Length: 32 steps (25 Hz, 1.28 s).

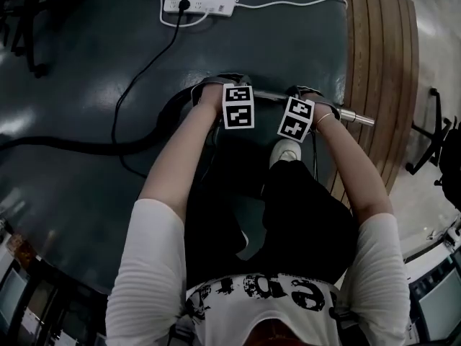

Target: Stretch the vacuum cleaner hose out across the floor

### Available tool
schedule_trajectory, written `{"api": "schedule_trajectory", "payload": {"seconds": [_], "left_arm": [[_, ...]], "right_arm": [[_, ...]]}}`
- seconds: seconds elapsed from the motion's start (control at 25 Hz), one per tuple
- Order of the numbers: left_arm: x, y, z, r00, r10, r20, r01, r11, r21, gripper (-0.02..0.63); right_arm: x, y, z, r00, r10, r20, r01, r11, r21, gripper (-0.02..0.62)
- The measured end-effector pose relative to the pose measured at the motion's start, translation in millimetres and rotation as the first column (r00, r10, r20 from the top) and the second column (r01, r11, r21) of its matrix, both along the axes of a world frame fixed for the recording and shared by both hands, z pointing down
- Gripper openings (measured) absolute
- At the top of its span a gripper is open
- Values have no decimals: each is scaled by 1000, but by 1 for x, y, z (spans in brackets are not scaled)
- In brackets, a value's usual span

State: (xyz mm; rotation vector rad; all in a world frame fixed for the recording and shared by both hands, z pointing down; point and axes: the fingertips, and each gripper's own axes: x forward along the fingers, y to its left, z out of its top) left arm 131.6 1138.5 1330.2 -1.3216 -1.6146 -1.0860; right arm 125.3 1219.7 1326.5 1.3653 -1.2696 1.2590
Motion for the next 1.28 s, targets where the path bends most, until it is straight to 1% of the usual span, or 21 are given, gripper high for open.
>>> {"api": "schedule_trajectory", "payload": {"seconds": [0.08, 0.2, 0.32, 0.4, 0.48, 0.56, 0.64, 0.68, 0.72, 0.76, 0.8, 0.84, 0.88, 0.92, 1.0, 1.04, 1.12, 1.16, 1.2, 1.24, 1.28], "left_arm": [[-5, 3, 10, 1000, 8, 19, -8, 1000, 10, 139], [-12, 5, 22, 999, 45, 17, -45, 999, 25, 140], [-17, 4, 30, 998, 56, 31, -57, 998, 17, 139], [-15, 4, 34, 998, 54, 20, -54, 999, -1, 140], [-10, 6, 37, 999, 49, -13, -49, 999, -20, 140], [-10, 7, 39, 999, 36, -32, -37, 999, -32, 153], [-9, 6, 40, 999, 7, -35, -8, 999, -39, 155], [-3, 6, 40, 998, -32, -47, 30, 999, -44, 171], [7, 5, 39, 993, -99, -67, 95, 994, -55, 231], [19, 4, 38, 979, -187, -78, 181, 980, -79, 341], [27, 4, 34, 959, -275, -67, 266, 957, -115, 408], [31, 4, 29, 939, -340, -41, 331, 932, -151, 443], [30, 3, 23, 928, -373, -17, 364, 914, -179, 456], [28, 2, 18, 925, -380, -6, 372, 907, -196, 456], [28, 1, 6, 930, -368, -16, 356, 908, -221, 456], [29, 2, -3, 929, -369, -22, 353, 904, -241, 456], [36, 4, -25, 916, -402, -12, 381, 878, -290, 454], [40, 4, -37, 903, -429, -1, 408, 858, -312, 453], [46, 2, -52, 885, -465, 4, 439, 832, -338, 445], [56, -1, -69, 858, -513, -2, 475, 795, -377, 381], [68, -6, -90, 820, -572, -15, 511, 744, -430, 245]], "right_arm": [[-5, 3, 11, 1000, 16, 1, -16, 1000, -2, 80], [-15, 7, 25, 998, 59, 11, -59, 998, -20, 83], [-19, 6, 31, 997, 76, 5, -76, 997, -26, 89], [-18, 5, 32, 996, 86, 3, -86, 996, -21, 94], [-15, 6, 31, 994, 109, -6, -109, 994, -15, 97], [-14, 8, 31, 991, 135, -21, -135, 991, -21, 109], [-13, 9, 31, 987, 161, -18, -161, 987, -22, 139], [-11, 10, 31, 985, 172, -7, -172, 985, -13, 147], [-8, 11, 30, 983, 184, 4, -184, 983, 2, 154], [-4, 12, 28, 980, 200, 14, -201, 979, 20, 165], [-1, 12, 25, 976, 219, 20, -219, 975, 36, 189], [0, 13, 21, 972, 232, 22, -233, 971, 46, 201], [1, 14, 16, 971, 240, 19, -240, 969, 51, 201], [2, 14, 11, 970, 244, 14, -244, 968, 57, 201], [4, 12, -1, 967, 255, 11, -255, 963, 93, 201], [6, 8, -11, 965, 261, 10, -260, 957, 127, 199], [14, -1, -36, 954, 300, 2, -294, 931, 216, 199], [19, -6, -50, 937, 348, 2, -337, 904, 264, 198], [26, -10, -65, 908, 418, 11, -400, 861, 313, 197], [33, -12, -81, 866, 500, 23, -474, 803, 361, 176], [43, -14, -97, 815, 578, 33, -540, 738, 406, 96]]}}
